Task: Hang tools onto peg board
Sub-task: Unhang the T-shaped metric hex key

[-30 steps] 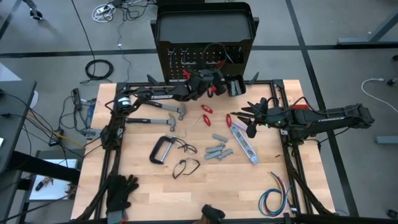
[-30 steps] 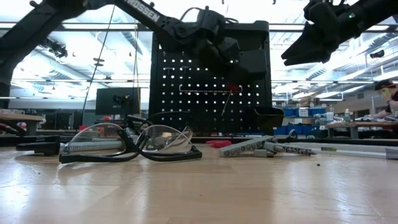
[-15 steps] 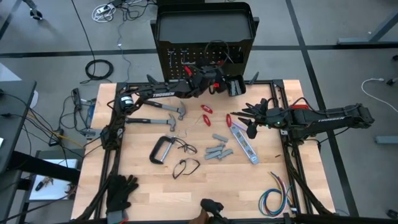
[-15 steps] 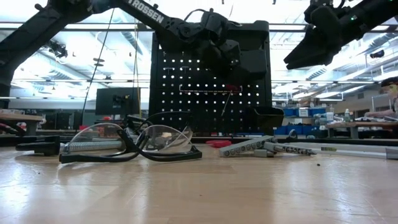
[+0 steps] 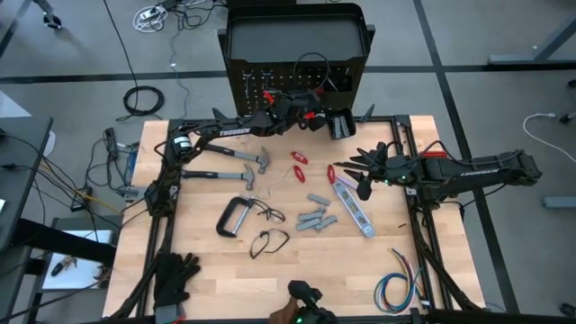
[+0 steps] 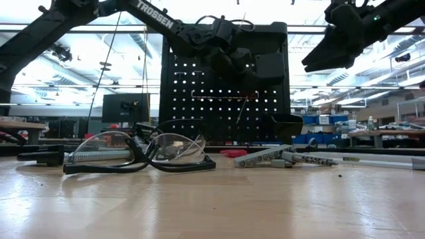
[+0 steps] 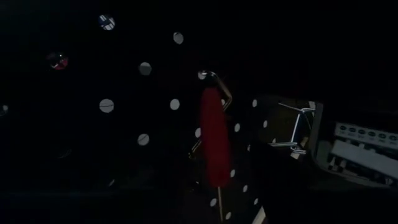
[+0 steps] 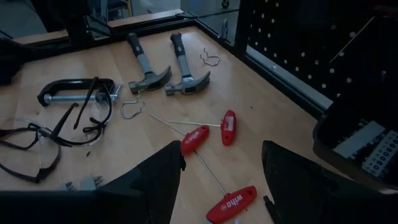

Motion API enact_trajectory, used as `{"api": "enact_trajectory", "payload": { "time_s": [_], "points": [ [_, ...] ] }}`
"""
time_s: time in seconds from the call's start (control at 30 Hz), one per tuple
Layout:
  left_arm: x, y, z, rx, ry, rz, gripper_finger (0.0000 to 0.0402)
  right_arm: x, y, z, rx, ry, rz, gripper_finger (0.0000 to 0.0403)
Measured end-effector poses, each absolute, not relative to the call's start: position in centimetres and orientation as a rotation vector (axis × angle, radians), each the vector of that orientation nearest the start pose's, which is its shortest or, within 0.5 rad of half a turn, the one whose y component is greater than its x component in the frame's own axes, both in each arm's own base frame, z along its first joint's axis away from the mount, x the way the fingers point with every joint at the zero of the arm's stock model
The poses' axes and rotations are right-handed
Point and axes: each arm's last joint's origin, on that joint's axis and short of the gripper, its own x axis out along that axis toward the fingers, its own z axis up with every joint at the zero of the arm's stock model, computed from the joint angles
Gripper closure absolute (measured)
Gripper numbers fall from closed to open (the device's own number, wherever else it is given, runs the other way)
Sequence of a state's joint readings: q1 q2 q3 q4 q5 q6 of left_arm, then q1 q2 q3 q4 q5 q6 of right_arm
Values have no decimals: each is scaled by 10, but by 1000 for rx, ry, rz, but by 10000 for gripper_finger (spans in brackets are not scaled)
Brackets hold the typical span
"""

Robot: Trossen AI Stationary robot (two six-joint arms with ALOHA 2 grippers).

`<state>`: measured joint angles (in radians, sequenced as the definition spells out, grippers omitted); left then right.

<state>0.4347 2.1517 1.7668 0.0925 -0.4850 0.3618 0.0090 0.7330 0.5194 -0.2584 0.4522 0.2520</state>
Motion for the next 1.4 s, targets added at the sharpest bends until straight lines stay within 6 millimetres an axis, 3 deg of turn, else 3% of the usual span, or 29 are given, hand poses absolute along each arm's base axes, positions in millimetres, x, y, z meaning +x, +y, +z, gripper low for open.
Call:
{"api": "enact_trajectory", "payload": {
  "time_s": [0.67,0.97,1.4],
  "points": [
    [445,237,260,329,478,878,300,160,-11,244,134,406,-490,173],
    [446,233,262,331,473,847,385,159,-11,244,132,410,-490,173],
    [453,219,269,356,479,944,386,159,-11,244,132,412,-490,173]
  ]
}}
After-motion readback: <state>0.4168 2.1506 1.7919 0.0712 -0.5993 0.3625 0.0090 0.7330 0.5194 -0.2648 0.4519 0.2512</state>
